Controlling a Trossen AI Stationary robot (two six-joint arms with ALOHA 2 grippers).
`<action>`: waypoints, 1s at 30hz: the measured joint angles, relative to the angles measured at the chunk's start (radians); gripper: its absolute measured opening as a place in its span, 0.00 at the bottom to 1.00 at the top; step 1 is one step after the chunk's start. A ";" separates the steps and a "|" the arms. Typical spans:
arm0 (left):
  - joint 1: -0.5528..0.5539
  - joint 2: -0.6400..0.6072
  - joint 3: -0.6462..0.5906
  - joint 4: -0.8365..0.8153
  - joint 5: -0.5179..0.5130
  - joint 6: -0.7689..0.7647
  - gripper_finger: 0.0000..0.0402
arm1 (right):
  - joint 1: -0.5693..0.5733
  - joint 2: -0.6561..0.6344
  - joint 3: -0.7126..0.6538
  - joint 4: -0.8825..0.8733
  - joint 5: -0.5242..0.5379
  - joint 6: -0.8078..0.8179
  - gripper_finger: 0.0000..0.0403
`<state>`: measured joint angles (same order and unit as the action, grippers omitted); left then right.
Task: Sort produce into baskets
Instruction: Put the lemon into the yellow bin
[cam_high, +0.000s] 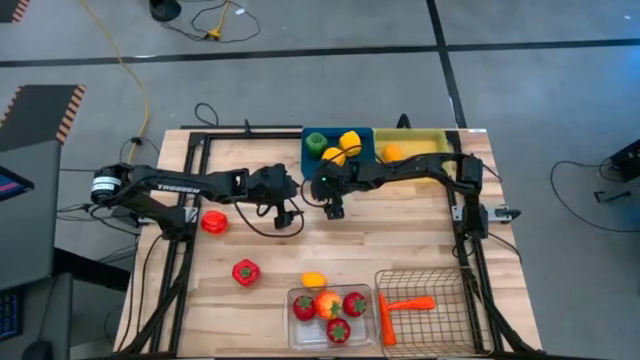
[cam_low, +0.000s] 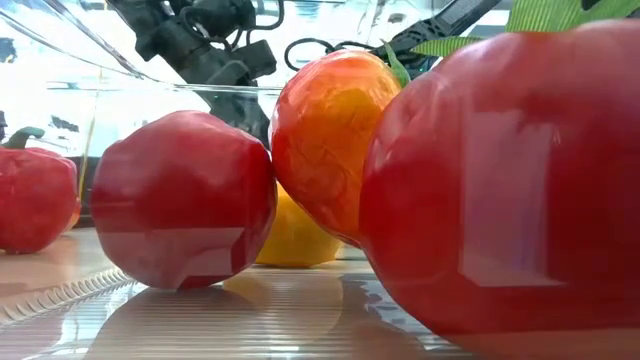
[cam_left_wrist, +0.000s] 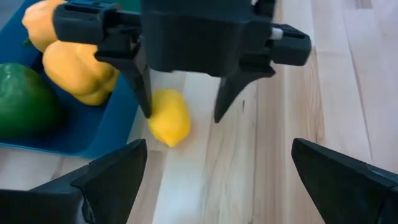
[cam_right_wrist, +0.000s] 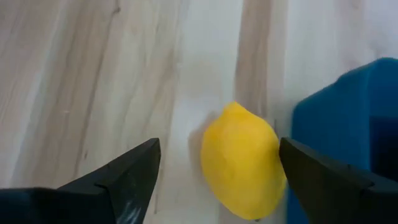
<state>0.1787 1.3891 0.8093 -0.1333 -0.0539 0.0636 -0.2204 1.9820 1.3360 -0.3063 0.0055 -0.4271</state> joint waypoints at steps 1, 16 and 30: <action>0.000 0.000 0.000 0.001 0.004 0.000 0.96 | -0.004 -0.002 0.000 0.001 0.000 0.000 0.88; 0.000 0.000 0.000 0.021 0.006 -0.004 0.96 | -0.040 0.024 0.000 -0.008 -0.006 -0.005 0.84; -0.001 0.001 0.000 0.020 0.006 -0.007 0.96 | -0.027 0.055 -0.001 -0.014 -0.006 -0.026 0.73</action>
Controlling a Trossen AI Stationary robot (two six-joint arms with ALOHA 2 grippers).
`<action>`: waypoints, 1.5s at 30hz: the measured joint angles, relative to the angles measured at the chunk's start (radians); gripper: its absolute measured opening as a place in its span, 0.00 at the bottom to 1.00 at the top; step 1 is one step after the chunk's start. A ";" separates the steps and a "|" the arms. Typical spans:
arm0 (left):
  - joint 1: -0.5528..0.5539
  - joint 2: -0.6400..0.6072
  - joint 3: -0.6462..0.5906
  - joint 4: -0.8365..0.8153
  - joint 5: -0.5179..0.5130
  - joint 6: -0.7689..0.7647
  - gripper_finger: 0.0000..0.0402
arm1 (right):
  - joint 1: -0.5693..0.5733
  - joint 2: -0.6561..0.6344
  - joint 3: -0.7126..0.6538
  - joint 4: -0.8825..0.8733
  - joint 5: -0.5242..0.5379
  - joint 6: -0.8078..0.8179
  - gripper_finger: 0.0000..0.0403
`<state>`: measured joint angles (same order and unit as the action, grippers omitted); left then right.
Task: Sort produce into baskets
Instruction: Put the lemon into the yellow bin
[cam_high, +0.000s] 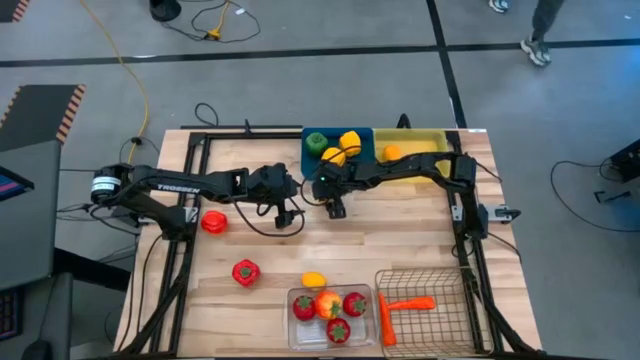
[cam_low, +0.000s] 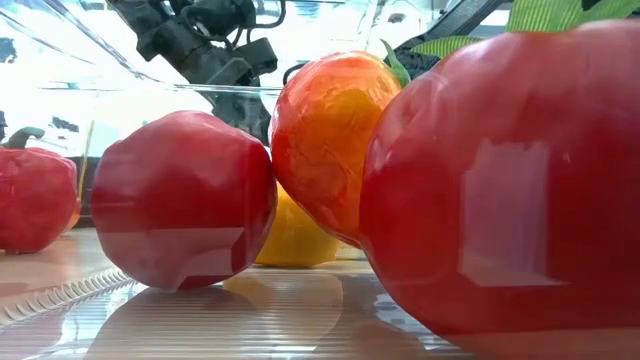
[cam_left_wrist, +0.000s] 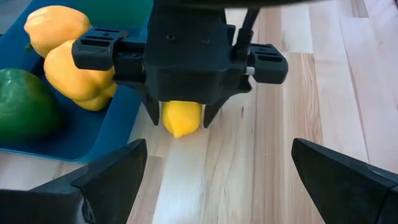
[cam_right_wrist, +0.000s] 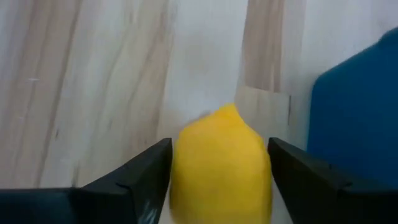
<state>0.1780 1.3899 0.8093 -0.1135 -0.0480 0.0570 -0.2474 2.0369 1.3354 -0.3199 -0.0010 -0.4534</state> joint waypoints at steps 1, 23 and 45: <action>0.000 0.000 0.000 0.000 0.000 0.000 0.96 | 0.000 0.000 0.000 0.000 0.000 0.000 0.71; 0.000 0.000 0.000 0.000 -0.018 -0.104 0.96 | -0.019 -0.163 0.000 -0.141 0.001 0.090 0.55; -0.001 0.000 0.000 -0.002 -0.017 -0.105 0.96 | -0.365 -0.493 0.001 -0.606 0.001 0.195 0.57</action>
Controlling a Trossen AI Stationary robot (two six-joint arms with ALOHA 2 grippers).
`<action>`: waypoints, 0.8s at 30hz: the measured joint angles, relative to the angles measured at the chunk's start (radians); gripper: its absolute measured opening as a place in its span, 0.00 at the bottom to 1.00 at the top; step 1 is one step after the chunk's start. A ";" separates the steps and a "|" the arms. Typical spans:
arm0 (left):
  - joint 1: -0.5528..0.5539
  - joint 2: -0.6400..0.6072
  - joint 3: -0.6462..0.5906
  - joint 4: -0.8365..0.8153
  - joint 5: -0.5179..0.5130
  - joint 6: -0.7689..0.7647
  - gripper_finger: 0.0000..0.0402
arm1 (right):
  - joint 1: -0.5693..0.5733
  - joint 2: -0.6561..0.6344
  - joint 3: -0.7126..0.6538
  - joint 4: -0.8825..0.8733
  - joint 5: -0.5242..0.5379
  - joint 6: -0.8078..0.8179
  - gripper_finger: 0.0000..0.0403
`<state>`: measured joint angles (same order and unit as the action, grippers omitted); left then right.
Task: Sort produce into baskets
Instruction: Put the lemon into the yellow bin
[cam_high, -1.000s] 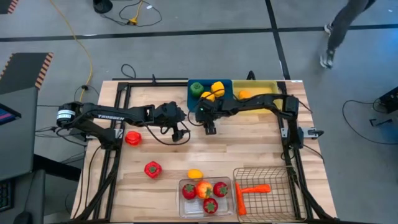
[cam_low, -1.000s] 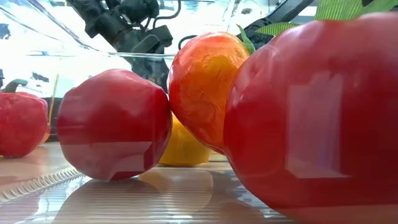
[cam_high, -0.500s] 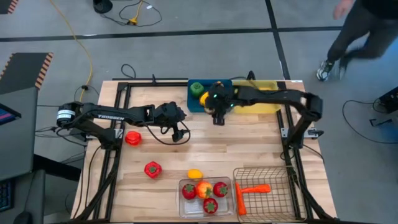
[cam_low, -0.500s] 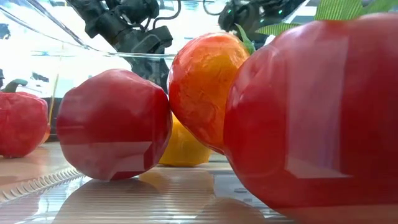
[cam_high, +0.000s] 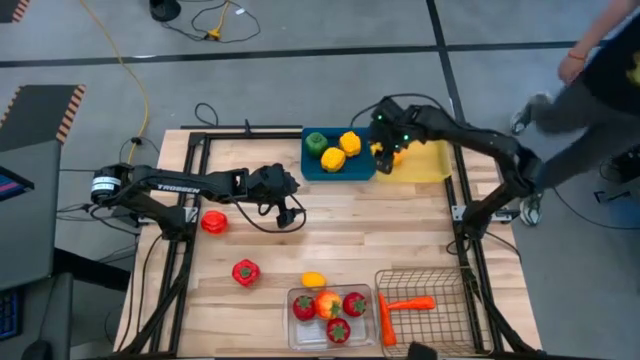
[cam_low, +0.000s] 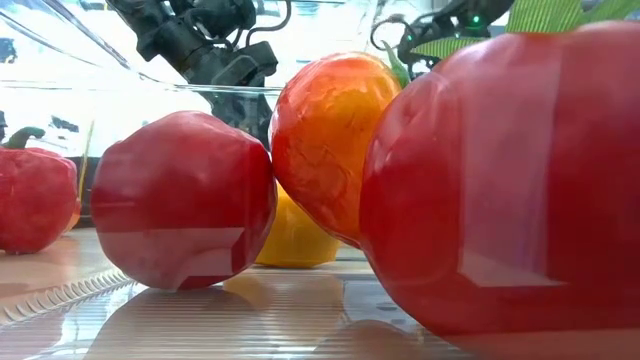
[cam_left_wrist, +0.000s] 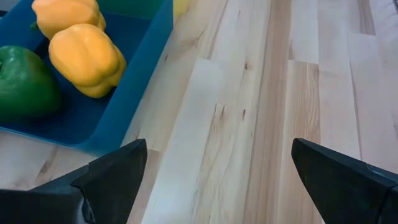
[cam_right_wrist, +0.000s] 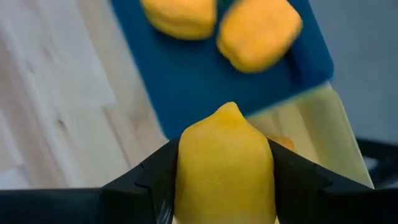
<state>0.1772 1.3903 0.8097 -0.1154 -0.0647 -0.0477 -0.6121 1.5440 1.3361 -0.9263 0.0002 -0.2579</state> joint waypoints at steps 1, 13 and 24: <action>0.000 0.000 0.000 0.000 0.000 0.001 0.96 | -0.018 0.006 0.000 -0.010 0.001 0.000 0.57; 0.000 0.000 0.000 0.000 -0.001 0.001 0.96 | -0.152 0.046 0.000 -0.016 0.001 -0.001 0.57; 0.000 0.000 0.000 0.000 -0.002 0.002 0.96 | -0.156 0.101 0.000 -0.045 0.000 0.039 0.57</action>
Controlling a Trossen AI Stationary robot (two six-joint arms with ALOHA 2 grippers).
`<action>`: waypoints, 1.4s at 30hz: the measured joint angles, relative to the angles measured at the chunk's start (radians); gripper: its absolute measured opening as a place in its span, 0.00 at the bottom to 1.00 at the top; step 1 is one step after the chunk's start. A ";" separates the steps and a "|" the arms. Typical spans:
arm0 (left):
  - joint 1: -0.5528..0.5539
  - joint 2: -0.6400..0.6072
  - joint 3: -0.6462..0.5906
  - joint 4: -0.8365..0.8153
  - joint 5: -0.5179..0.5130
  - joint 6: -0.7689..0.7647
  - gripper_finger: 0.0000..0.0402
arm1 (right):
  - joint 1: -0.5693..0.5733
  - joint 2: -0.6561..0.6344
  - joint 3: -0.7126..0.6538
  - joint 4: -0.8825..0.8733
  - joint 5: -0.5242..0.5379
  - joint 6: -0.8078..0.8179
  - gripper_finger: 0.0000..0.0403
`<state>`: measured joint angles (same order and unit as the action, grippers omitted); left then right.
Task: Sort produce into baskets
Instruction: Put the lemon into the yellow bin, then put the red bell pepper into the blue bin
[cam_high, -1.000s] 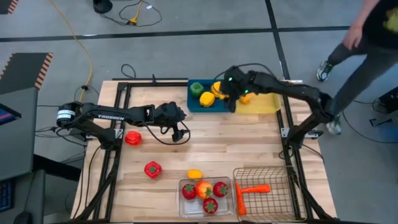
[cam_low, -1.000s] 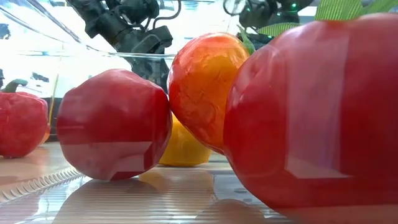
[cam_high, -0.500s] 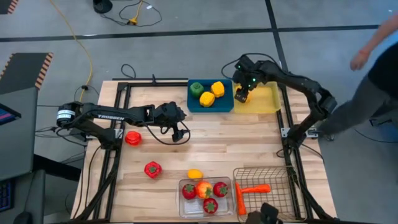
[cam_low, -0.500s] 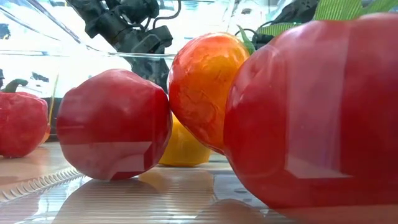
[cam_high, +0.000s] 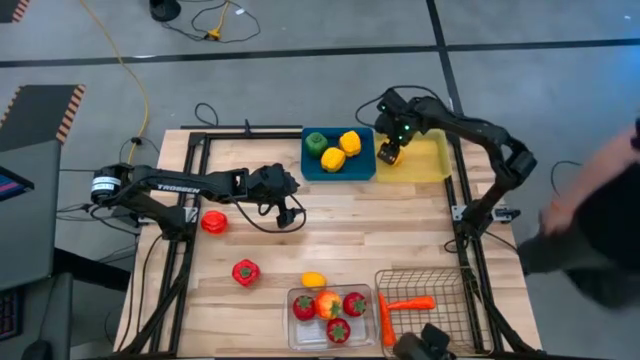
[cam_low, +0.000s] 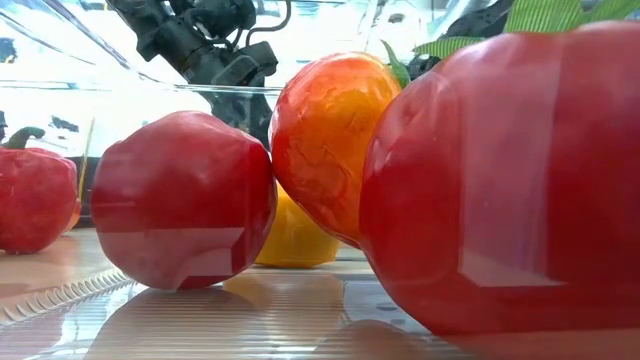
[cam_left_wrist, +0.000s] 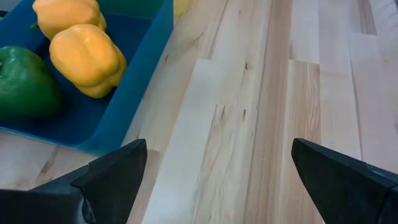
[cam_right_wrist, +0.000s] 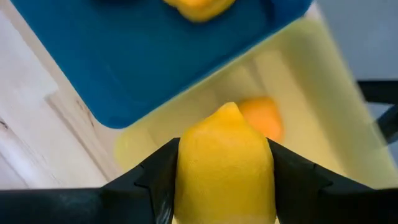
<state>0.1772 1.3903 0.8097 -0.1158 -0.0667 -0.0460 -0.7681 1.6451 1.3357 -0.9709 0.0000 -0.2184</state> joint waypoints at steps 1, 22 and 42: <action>0.000 0.000 0.000 0.000 0.000 0.000 0.96 | 0.000 0.014 0.000 -0.009 0.000 0.006 0.57; 0.000 0.000 0.000 0.000 0.000 0.015 0.96 | 0.002 0.125 0.005 -0.057 0.060 0.002 0.72; -0.047 -0.020 0.013 -0.108 0.226 -0.072 0.96 | 0.002 0.125 0.005 -0.061 0.061 0.001 0.86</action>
<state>0.1299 1.3707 0.8224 -0.2234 0.1595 -0.1181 -0.7664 1.7702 1.3407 -1.0321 0.0606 -0.2176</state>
